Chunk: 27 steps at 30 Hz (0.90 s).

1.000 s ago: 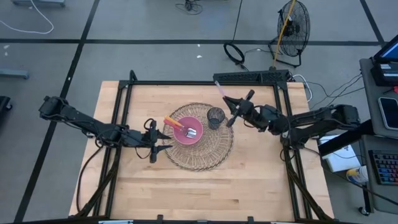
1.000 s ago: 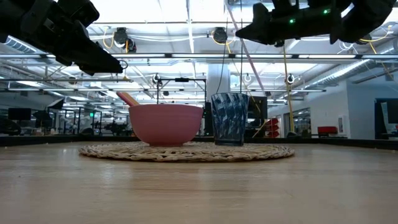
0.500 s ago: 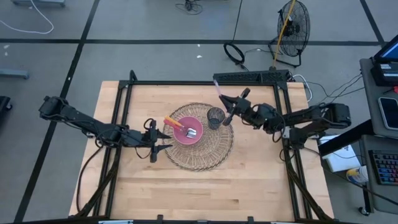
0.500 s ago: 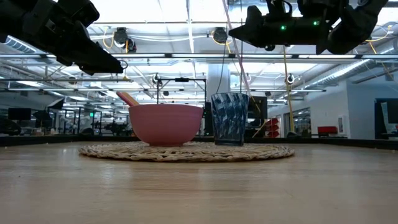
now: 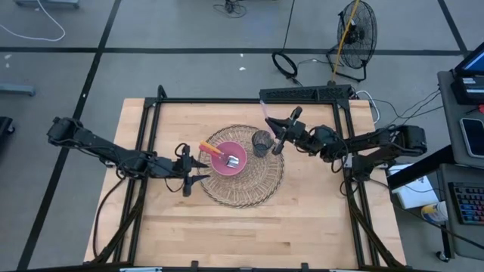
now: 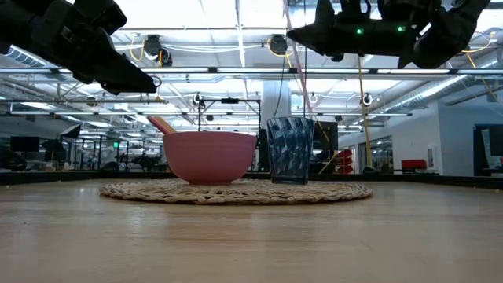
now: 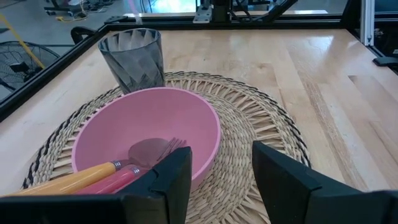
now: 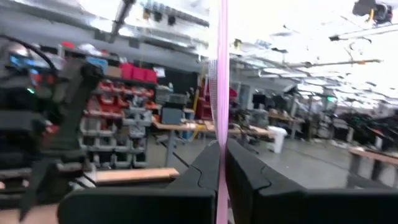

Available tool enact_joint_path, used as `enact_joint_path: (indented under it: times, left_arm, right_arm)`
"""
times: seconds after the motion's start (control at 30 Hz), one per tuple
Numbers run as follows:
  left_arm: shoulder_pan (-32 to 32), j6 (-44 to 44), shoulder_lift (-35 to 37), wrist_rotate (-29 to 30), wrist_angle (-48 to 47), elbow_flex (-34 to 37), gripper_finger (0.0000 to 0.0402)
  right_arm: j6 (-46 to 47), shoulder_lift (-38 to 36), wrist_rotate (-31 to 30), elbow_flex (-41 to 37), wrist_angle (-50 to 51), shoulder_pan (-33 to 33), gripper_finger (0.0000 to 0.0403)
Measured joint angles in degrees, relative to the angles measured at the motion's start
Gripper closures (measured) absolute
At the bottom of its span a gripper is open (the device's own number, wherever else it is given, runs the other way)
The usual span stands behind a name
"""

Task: Pick & Place Utensil
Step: Put the pink straw into the blue cup

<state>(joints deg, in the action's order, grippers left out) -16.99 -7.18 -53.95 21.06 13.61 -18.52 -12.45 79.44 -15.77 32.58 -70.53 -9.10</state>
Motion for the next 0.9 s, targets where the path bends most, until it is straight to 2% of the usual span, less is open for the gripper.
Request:
enact_joint_path:
  times: [0.27,0.5,0.7,0.9]
  left_arm:
    - [0.04,-0.02,0.0,0.01,0.02,0.0,0.0231]
    - [0.04,-0.04,0.0,0.02,0.31,0.0,0.0231]
    - [0.04,-0.84,0.02,0.02,0.33,0.0,0.0231]
    - [0.04,-0.76,0.01,-0.01,0.11,0.0,0.0231]
  right_arm:
    - [2.08,0.07,7.53,0.02,-0.46,-1.11,0.0394]
    - [4.49,5.84,12.88,0.38,-7.03,-2.51,0.0394]
    - [5.79,10.02,12.96,1.55,-8.67,-3.67,0.0394]
    - [5.73,10.47,12.94,1.57,-8.18,-3.69,0.0394]
